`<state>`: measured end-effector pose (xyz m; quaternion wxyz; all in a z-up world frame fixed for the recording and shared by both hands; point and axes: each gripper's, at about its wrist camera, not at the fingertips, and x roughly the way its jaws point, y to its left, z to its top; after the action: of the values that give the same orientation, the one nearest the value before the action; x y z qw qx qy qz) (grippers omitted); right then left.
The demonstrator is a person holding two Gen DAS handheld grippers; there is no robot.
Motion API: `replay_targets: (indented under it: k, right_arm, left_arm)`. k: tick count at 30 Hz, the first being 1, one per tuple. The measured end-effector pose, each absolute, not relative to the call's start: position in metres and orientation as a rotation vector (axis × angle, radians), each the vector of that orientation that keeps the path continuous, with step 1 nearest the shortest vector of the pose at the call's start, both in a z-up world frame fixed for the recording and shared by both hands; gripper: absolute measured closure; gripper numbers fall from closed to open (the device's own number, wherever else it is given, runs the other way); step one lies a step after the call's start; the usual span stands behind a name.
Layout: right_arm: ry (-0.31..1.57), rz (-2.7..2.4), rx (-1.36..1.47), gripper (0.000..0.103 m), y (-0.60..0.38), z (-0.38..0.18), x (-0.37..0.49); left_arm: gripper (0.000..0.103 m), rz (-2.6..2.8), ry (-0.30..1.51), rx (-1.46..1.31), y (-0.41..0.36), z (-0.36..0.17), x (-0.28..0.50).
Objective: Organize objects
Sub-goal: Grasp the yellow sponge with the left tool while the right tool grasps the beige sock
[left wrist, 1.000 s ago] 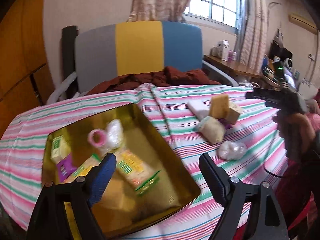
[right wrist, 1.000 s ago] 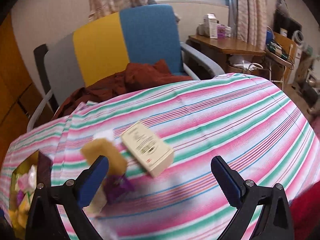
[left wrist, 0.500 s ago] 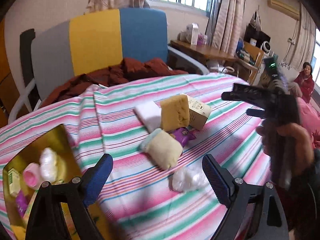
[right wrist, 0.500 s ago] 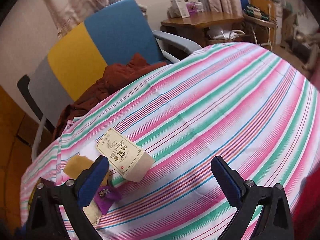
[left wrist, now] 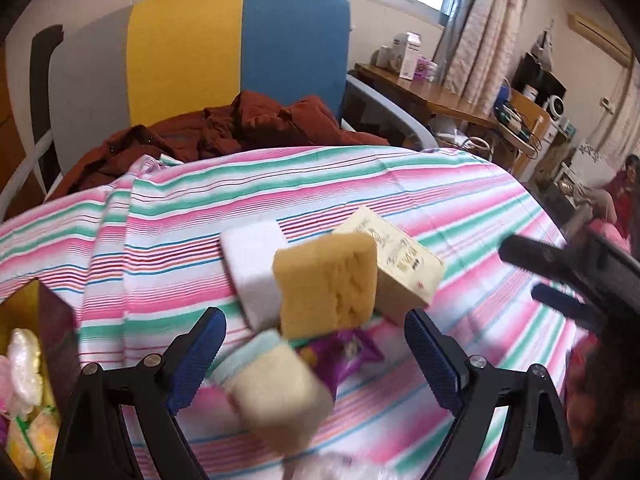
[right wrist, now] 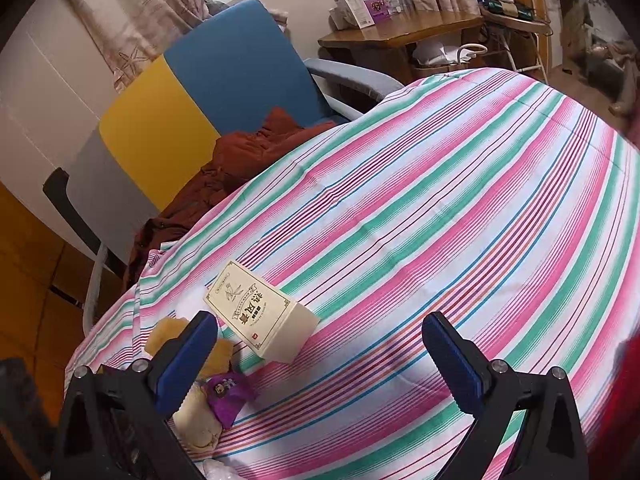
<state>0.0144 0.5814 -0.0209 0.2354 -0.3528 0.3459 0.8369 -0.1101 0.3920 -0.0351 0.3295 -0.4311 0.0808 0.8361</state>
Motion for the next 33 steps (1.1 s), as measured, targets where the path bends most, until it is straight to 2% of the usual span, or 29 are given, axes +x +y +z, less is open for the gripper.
replay_targets:
  k: [7,9,10,12,19,25,33]
  right_arm:
    - [0.971,2.295,-0.973,0.000,0.583,-0.023,0.015]
    - [0.966,2.290,-0.978,0.000,0.584,-0.024,0.014]
    - [0.962,2.287,-0.986,0.000,0.584,-0.025,0.014]
    - [0.956,2.287,-0.996,0.000,0.583,-0.026,0.012]
    - [0.865,2.301,-1.046,0.000,0.576,-0.030,0.005]
    - [0.765,2.288,-1.124,0.000,0.569,-0.038,-0.005]
    - [0.616,2.328,-1.155,0.000,0.555,-0.037,-0.016]
  left_arm:
    - [0.011,2.224,0.200,-1.169,0.412,-0.054,-0.131]
    - [0.014,2.210,0.180,-1.174,0.416,-0.056,-0.135]
    - [0.027,2.213,0.170,-1.167,0.416,-0.056,-0.136]
    - [0.046,2.196,0.167,-1.146,0.414,-0.054,-0.135]
    - [0.048,2.165,0.180,-0.994,0.388,-0.030,-0.102]
    - [0.048,2.103,0.124,-0.946,0.352,-0.010,-0.076]
    - [0.048,2.028,0.115,-0.954,0.295,-0.013,-0.032]
